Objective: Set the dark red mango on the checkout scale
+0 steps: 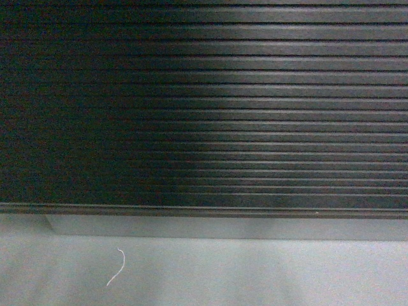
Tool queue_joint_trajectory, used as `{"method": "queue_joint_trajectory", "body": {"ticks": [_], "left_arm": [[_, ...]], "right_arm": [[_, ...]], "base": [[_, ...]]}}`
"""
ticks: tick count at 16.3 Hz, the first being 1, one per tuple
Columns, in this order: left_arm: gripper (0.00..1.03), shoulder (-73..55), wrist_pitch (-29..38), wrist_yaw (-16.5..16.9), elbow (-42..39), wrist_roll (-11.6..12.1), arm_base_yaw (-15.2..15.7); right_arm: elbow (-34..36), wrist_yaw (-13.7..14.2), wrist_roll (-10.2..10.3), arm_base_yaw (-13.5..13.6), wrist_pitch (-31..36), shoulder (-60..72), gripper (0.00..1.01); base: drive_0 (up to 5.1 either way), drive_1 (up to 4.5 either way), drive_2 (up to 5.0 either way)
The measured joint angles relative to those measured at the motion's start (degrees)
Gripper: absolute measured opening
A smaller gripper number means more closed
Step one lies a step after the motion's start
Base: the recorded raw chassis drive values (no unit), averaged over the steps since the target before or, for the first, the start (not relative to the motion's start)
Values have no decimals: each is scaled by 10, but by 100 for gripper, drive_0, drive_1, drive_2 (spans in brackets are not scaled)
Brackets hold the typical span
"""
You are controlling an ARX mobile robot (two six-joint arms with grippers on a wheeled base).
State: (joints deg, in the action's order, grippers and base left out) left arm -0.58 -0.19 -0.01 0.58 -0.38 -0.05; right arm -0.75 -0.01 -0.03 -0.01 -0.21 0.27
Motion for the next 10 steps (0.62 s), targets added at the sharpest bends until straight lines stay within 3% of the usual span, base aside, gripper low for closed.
{"method": "queue_joint_trajectory", "body": {"ticks": [10], "left_arm": [[98, 0, 0, 0, 0, 0, 0]], "right_arm": [[0, 0, 0, 0, 0, 0, 98]], "base": [[2, 250, -247]]}}
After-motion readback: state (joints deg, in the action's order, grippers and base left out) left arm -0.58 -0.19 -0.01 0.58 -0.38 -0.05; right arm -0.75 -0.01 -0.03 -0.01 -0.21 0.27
